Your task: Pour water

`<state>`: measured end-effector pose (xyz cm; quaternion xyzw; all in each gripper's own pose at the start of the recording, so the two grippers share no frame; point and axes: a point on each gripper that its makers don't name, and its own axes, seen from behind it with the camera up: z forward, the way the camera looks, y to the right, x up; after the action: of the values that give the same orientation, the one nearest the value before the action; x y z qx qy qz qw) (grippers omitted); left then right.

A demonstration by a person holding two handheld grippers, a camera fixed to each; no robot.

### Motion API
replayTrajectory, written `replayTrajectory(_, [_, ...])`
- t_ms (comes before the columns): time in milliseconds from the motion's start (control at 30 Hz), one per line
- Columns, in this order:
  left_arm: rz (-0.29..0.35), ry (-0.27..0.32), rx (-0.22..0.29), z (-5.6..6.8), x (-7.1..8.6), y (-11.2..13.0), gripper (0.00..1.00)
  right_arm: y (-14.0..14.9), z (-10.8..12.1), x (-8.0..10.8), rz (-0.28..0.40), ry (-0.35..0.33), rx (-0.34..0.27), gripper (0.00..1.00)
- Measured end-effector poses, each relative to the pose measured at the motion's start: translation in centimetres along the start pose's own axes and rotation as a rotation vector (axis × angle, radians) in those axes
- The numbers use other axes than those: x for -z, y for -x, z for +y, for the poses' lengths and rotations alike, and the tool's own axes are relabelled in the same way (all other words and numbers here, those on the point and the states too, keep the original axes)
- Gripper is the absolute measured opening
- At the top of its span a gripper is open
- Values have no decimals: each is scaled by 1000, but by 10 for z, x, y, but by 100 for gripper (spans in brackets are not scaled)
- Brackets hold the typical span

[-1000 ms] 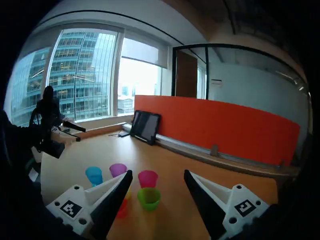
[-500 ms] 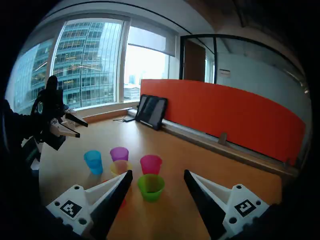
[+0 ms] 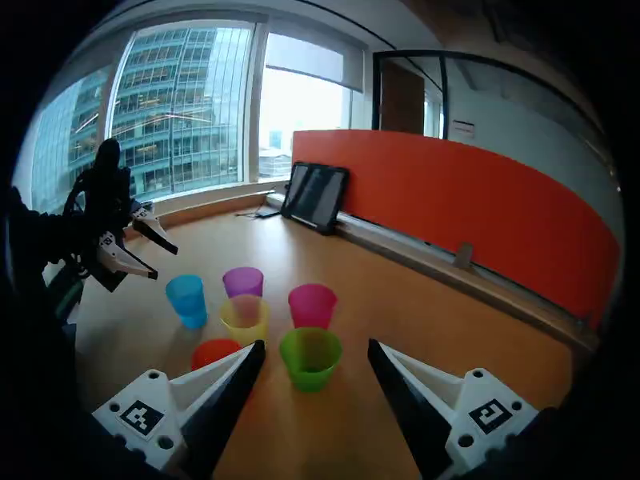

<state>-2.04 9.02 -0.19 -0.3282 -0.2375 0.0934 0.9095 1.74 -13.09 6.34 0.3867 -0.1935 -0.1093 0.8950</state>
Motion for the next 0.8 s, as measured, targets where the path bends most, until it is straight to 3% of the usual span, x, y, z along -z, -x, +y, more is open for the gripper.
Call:
replayTrajectory(467, [-88, 69, 3, 13, -12, 30, 97, 27, -3, -24, -80, -36, -1, 100])
replayTrajectory(800, [-118, 89, 9, 15, -27, 37, 97, 44, -3, -39, -128, -51, -2, 100])
